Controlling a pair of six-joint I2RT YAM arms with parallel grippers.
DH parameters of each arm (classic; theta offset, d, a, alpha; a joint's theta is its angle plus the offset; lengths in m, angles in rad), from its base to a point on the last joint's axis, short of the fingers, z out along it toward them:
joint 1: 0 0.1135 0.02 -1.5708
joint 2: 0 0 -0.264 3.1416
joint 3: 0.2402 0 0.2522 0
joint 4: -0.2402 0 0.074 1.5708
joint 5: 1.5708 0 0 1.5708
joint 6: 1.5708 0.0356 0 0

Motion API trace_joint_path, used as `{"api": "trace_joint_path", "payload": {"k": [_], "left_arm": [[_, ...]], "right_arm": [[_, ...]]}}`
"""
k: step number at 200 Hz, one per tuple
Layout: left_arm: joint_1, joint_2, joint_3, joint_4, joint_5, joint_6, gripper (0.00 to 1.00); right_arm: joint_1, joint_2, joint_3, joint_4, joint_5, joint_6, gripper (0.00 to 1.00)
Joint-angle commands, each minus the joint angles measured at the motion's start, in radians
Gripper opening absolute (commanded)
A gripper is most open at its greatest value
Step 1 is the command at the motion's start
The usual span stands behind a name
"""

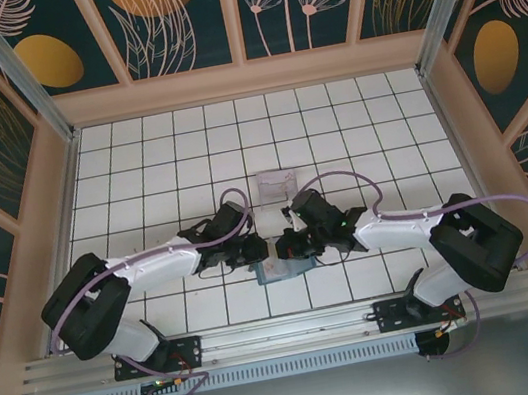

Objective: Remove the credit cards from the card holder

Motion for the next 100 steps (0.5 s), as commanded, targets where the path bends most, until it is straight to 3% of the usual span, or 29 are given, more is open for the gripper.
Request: {"api": "trace_joint_path", "payload": {"k": [1,43,100], "left_arm": [[-0.008,0.034,0.045,0.004,0.044,0.009,0.20],[-0.022,0.066,0.096,-0.008,0.058,0.016,0.20],[-0.047,0.123,0.164,-0.025,0.070,0.022,0.20]], "right_arm": [[-0.008,-0.035,-0.015,0.007,0.000,0.003,0.11],[-0.021,-0.104,0.007,-0.132,0.077,-0.033,0.24],[-0.095,-0.300,0.018,-0.335,0.243,-0.055,0.31]]}}
